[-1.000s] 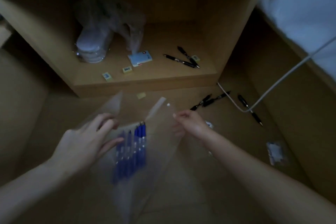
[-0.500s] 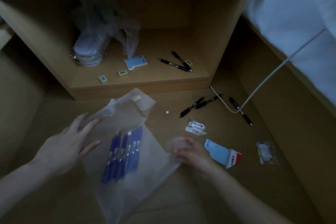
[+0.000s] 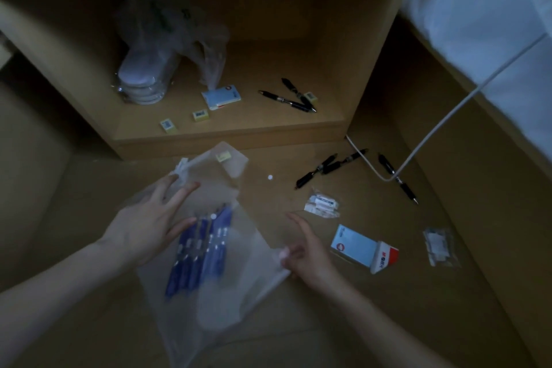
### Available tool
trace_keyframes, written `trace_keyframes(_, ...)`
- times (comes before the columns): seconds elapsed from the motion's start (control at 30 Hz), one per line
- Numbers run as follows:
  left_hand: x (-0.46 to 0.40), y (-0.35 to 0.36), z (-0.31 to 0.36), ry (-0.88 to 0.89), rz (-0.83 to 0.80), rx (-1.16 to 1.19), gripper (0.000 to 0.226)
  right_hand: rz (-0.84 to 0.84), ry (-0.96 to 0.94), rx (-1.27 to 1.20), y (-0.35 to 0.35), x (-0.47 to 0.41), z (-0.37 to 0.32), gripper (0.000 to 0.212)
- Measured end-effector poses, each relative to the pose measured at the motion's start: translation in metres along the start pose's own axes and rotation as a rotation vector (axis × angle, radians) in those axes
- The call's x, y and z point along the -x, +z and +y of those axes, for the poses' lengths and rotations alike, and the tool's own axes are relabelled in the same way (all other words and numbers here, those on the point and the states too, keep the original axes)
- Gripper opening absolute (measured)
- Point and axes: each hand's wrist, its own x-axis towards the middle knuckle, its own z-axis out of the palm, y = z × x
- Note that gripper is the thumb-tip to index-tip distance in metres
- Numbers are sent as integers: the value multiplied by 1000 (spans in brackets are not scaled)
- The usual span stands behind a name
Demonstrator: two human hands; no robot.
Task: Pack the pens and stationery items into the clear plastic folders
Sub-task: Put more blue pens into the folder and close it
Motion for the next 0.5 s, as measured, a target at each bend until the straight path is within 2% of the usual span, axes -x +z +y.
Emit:
trace_keyframes(0.1, -1, 1, 1, -5, -25, -3, 83, -87, -52, 48, -10, 0, -6, 78)
trace_keyframes(0.27, 5, 6, -3, -38, -37, 4, 87, -207, -127, 328, -46, -19, -21, 74)
trace_keyframes(0.43, 9, 25, -24, -122, -78, 67, 86, -22, -191, 256, -71, -34, -42, 65)
trace_keyframes(0.5, 10, 35, -31, -202, -97, 177, 84, 58, -159, 78, -68, -37, -40, 60)
